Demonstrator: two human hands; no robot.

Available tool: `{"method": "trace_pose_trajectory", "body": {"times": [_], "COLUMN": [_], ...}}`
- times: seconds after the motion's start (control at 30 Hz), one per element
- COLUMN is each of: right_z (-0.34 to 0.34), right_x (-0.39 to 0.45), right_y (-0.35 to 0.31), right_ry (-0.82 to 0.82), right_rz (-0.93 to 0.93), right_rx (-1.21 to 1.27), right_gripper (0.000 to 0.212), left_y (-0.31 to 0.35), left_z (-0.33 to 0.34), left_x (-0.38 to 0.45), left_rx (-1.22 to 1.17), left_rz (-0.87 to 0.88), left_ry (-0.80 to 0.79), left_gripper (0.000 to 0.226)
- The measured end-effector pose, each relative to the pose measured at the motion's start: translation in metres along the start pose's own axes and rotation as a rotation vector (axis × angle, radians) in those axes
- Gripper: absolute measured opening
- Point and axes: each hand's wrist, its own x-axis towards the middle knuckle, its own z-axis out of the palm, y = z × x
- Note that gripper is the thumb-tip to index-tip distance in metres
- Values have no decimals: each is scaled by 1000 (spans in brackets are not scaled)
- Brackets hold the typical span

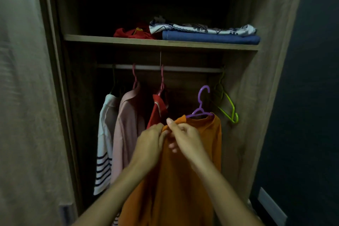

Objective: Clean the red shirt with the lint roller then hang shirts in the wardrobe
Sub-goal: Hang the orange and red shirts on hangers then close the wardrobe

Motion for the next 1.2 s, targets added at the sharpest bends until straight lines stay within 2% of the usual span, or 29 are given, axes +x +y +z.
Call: {"method": "trace_pose_trajectory", "body": {"times": [0.07, 0.13, 0.2, 0.23, 0.27, 0.3, 0.4, 0.47, 0.6, 0.8, 1.2], "right_z": [-3, -8, -16, -22, -27, -31, -40, -39, -37, -27, -14], "right_x": [5, 11, 21, 24, 26, 25, 27, 33, 59, 115, 188], "right_y": [-1, 5, 17, 22, 25, 25, 32, 31, 10, -26, -36], "right_ry": [38, 64, 110, 137, 167, 193, 218, 232, 259, 268, 212], "right_rz": [22, 51, 85, 92, 98, 100, 63, -9, -60, -69, 21], "right_rx": [-21, -41, -62, -80, -103, -132, -242, -345, -408, -545, -557], "right_gripper": [45, 34, 33, 33, 30, 26, 21, 19, 28, 25, 27], "left_y": [12, 19, 18, 16, 12, 5, -19, -30, -46, -60, -84], "left_z": [9, 9, 3, -2, -7, -9, -5, 8, 42, 65, 70], "left_x": [-2, -2, -1, -1, 1, 4, 32, 55, 90, 97, 99], "left_rx": [-54, -135, -313, -424, -524, -559, -281, -135, -9, -56, -78], "left_rz": [11, 60, 61, 12, -60, -123, -139, -155, -174, -164, -124], "left_ry": [31, -38, -294, -443, -521, -494, -84, 4, -104, -123, -148], "left_gripper": [15, 13, 15, 24, 32, 35, 40, 49, 70, 90, 96]}}
